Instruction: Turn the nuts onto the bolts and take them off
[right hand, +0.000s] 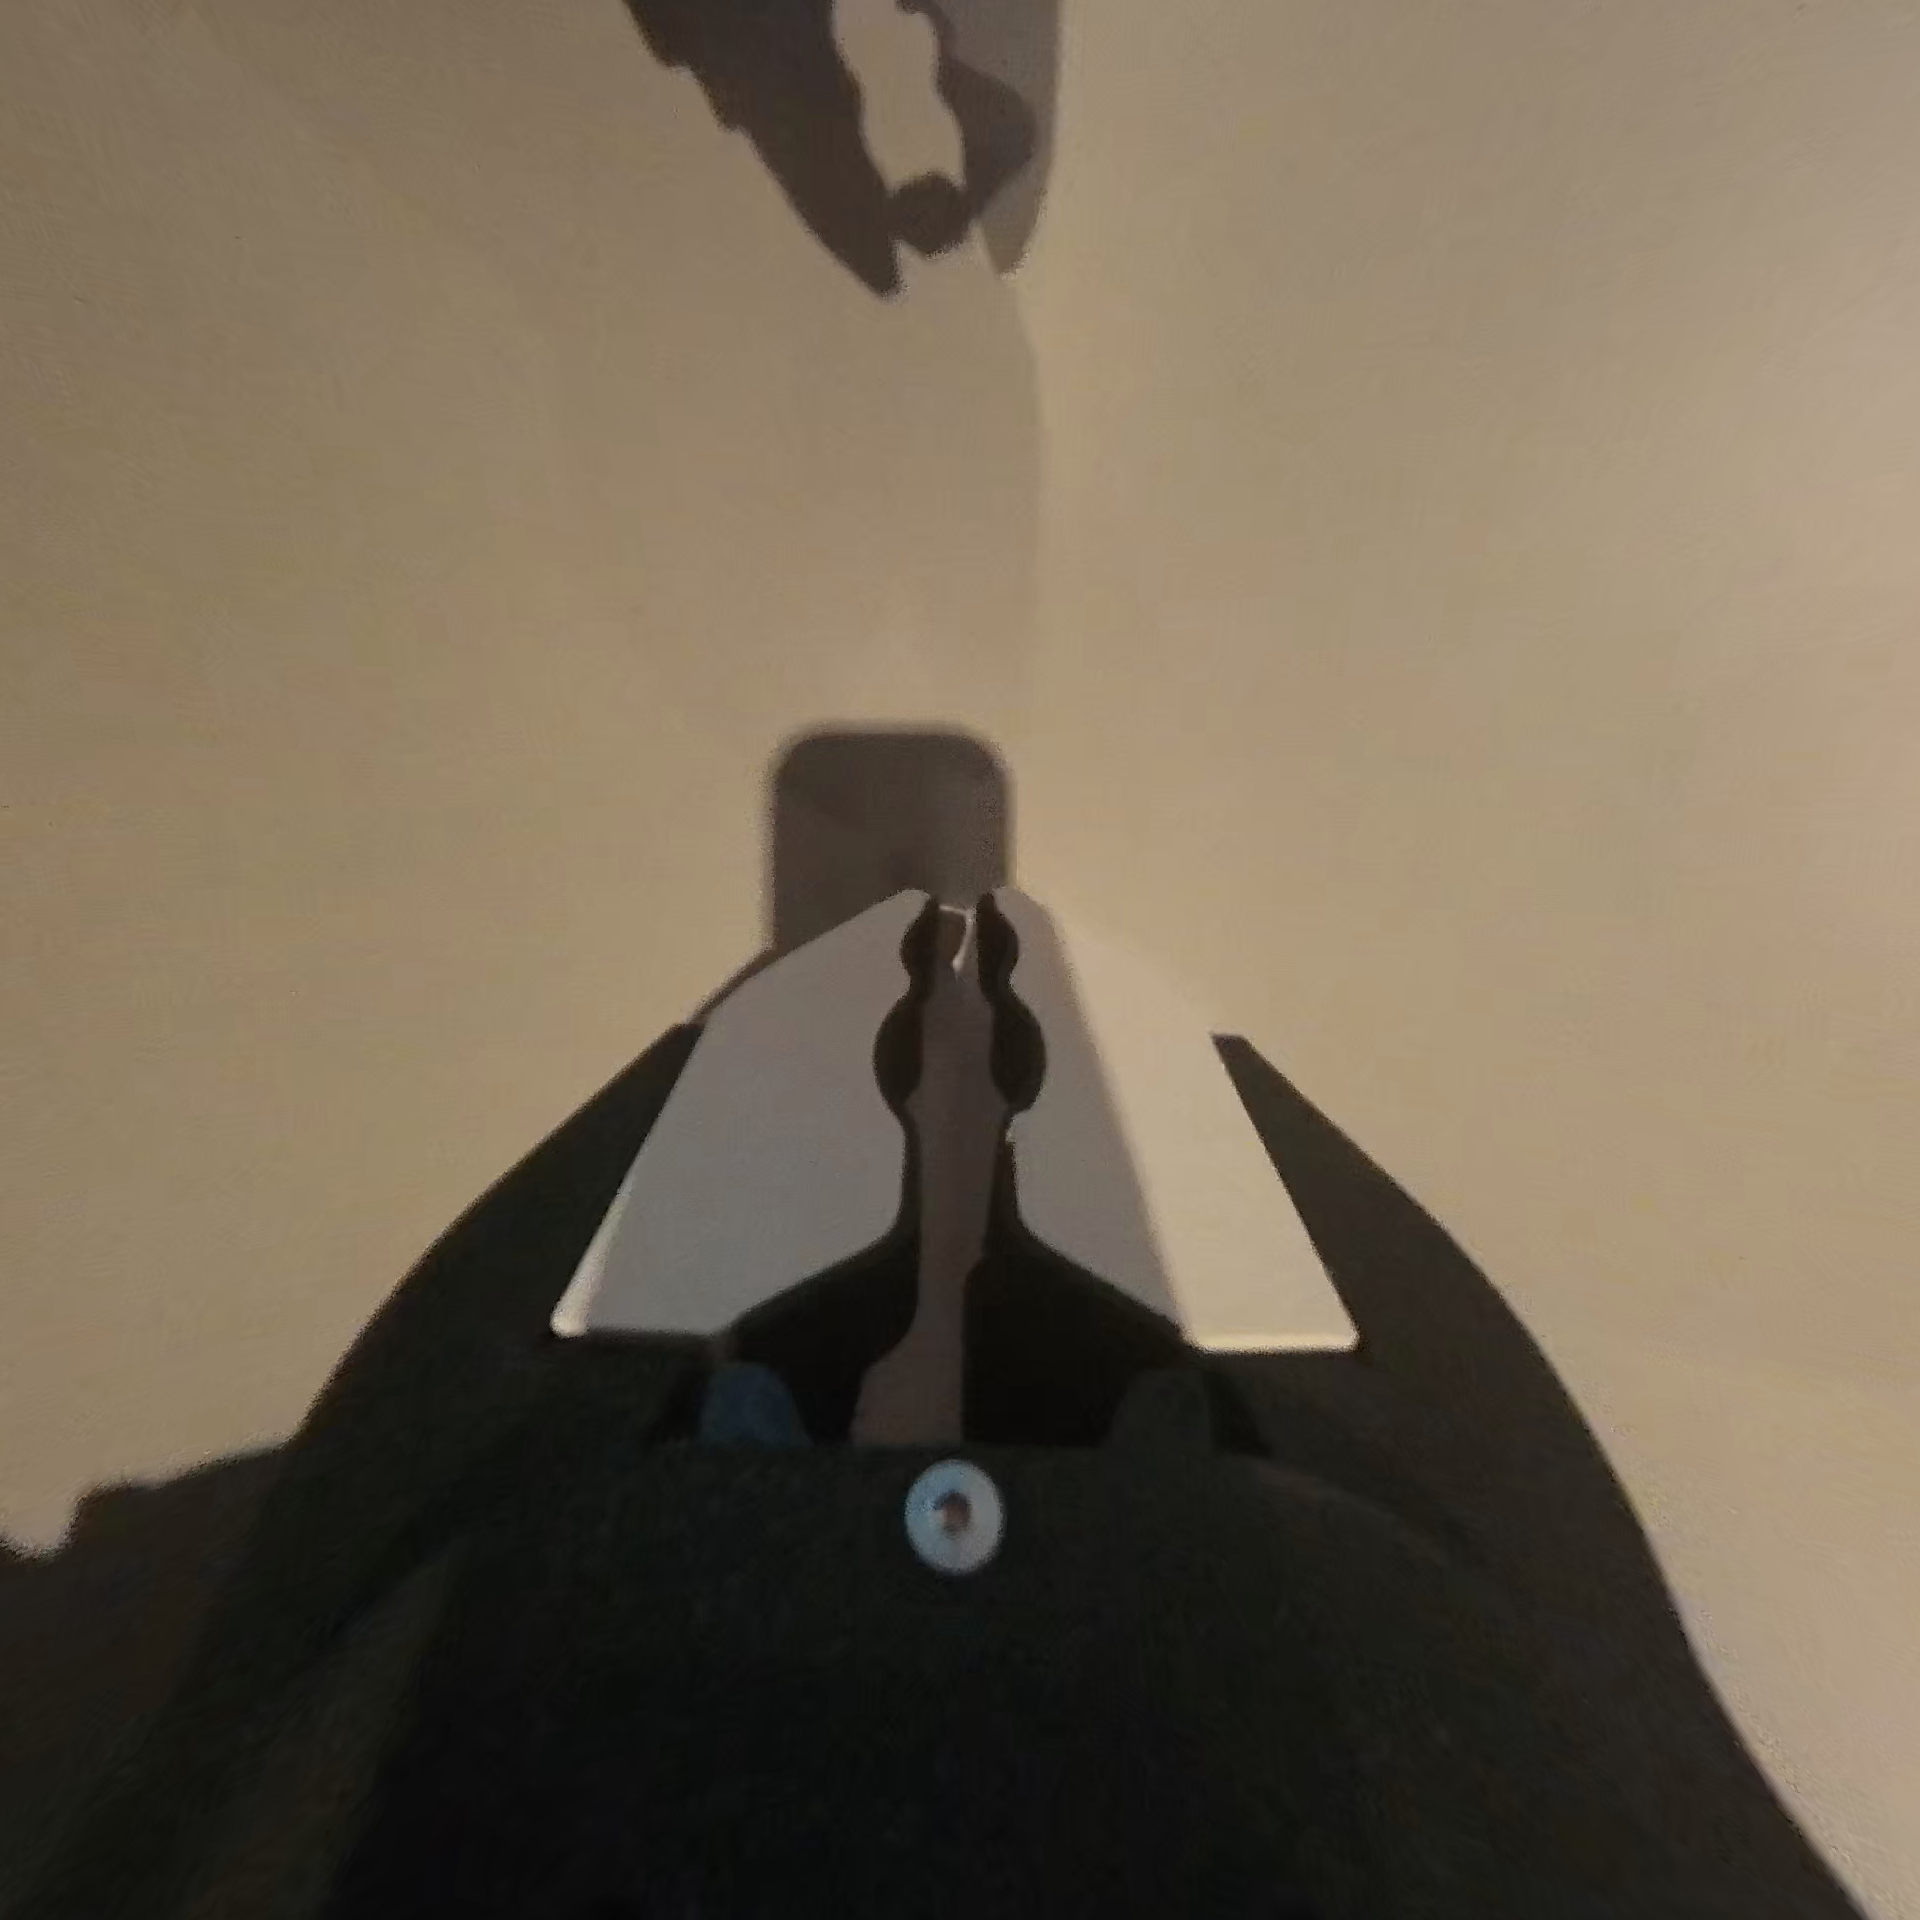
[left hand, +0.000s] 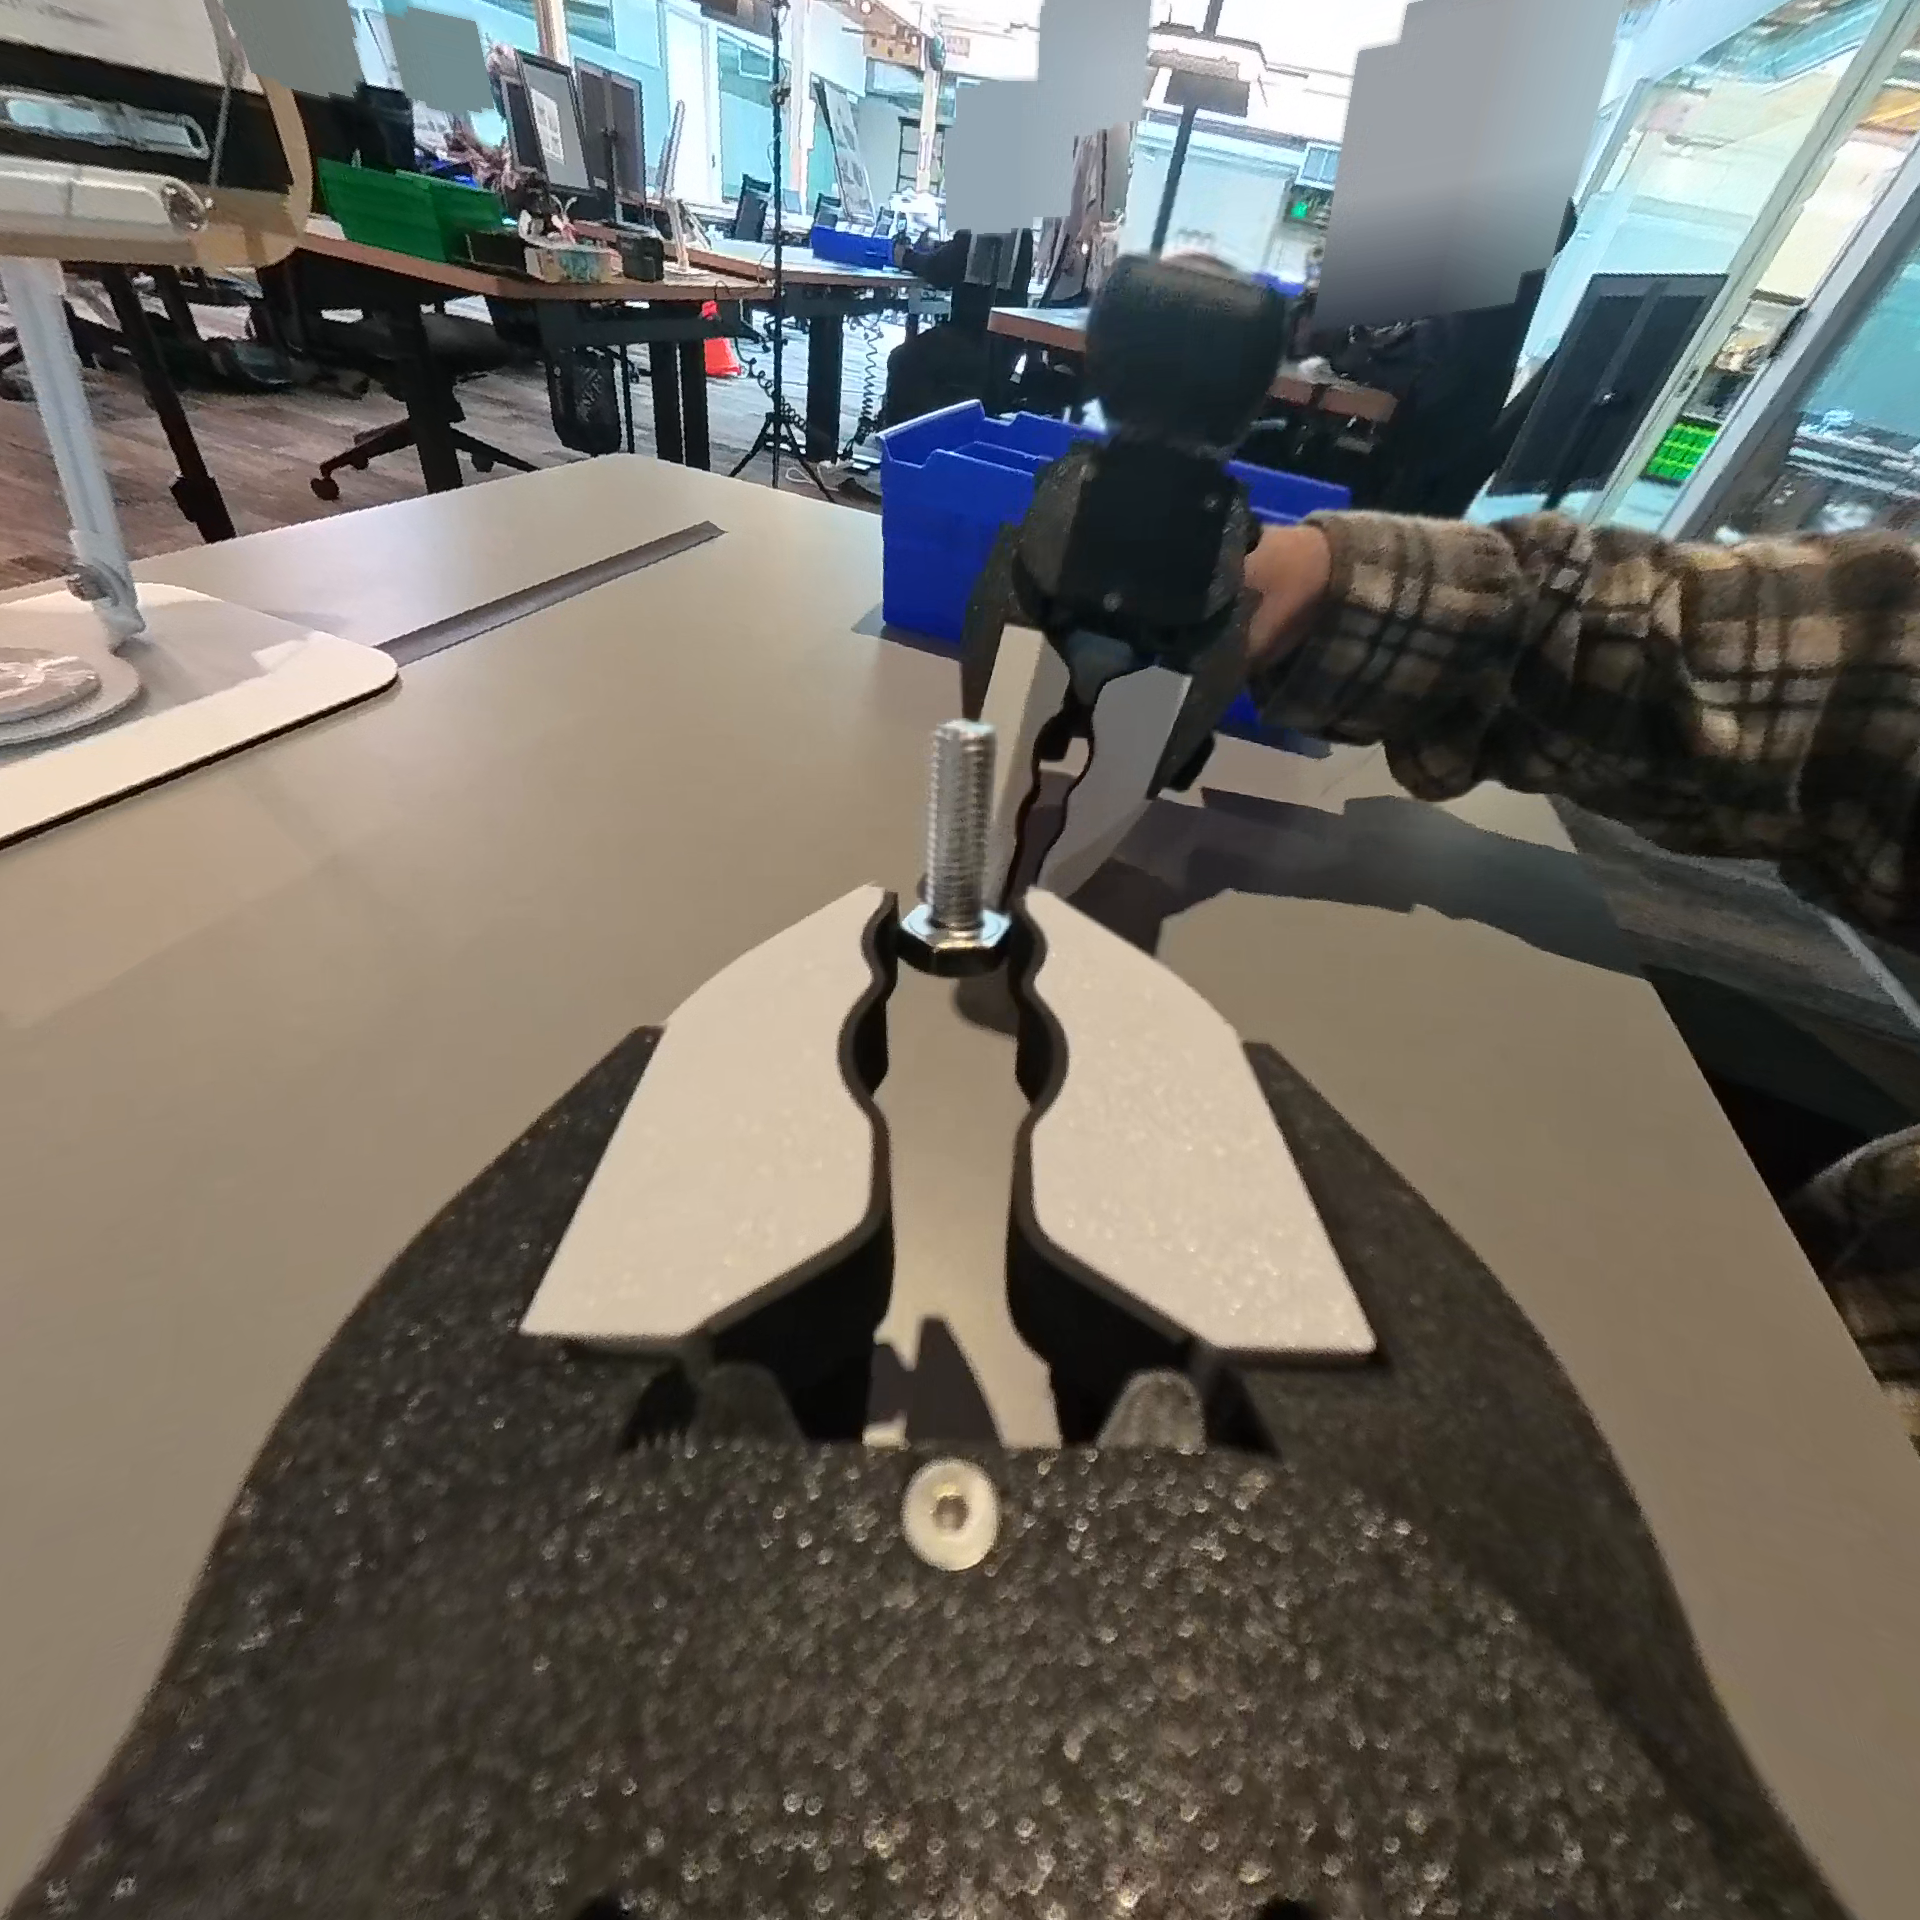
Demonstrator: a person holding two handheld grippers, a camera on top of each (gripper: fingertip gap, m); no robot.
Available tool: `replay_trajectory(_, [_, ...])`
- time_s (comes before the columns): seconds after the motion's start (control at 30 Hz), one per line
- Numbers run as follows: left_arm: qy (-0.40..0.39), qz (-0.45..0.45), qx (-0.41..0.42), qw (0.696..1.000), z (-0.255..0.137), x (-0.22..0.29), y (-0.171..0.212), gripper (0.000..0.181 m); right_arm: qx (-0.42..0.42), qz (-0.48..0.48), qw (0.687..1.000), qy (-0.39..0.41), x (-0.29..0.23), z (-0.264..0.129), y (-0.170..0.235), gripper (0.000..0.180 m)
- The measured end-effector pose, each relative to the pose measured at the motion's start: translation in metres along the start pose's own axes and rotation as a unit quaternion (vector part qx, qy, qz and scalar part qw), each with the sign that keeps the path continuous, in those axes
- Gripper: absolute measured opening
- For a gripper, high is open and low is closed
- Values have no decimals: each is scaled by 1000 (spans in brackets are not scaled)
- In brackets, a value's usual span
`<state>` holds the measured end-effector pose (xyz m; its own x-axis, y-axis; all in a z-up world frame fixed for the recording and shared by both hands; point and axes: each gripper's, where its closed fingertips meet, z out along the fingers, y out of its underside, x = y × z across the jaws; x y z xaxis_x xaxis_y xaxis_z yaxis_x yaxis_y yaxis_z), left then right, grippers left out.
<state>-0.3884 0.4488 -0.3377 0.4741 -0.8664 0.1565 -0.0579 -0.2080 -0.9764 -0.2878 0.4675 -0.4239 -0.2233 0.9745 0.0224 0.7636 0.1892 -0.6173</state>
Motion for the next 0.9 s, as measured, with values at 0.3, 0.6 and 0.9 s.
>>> replay_trajectory(0.3, [66,-12,70,995,-5,15,-17,19,56,57,997,-4,8,-4,5,4])
replay_trajectory(0.6, [84,-4,101,991,-8,21,-25,19,90,93,992,-10,14,-9,11,4])
replay_trajectory(0.9, [80,-7,93,992,-7,21,-23,19,89,115,989,10,19,-16,19,3])
